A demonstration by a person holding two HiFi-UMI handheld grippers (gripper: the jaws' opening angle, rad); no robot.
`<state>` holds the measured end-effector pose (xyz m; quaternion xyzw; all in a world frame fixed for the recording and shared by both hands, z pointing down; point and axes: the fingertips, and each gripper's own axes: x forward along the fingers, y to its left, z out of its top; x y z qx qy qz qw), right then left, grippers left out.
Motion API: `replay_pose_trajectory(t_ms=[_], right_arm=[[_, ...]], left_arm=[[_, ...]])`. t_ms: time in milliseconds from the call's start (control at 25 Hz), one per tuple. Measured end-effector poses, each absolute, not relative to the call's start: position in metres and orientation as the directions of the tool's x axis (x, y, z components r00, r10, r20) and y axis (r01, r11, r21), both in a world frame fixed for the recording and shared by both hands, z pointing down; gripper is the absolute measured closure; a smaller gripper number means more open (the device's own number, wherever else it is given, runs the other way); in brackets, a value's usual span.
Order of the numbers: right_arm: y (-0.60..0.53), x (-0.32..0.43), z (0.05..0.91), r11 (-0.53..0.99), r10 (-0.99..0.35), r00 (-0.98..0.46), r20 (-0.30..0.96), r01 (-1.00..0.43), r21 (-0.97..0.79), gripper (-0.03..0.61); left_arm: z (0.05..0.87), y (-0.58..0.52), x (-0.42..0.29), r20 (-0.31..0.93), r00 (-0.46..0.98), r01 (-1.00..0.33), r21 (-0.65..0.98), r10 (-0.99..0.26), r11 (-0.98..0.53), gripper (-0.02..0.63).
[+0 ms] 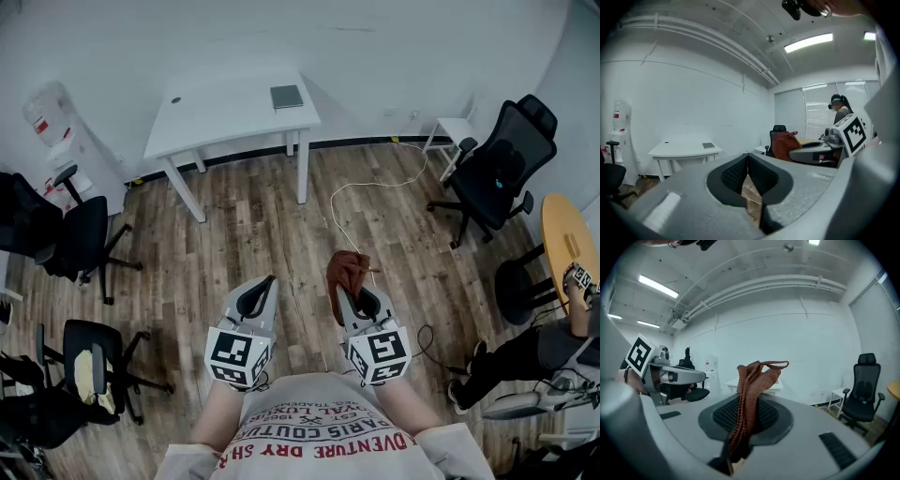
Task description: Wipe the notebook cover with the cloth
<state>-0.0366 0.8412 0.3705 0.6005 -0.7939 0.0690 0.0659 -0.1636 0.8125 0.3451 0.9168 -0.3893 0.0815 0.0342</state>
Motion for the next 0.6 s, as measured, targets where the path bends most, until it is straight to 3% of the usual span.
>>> replay_pose_trajectory(t_ms=[600], right_arm=[[0.848,0.014,0.397,0.262,-0.933,-0.272,0.235,-0.962,-0.073,0.505]], left_arm=[[0.367,0.813,-0.124,0.197,0.672,-0.731,0.022,-0.714,-0.682,0.604]])
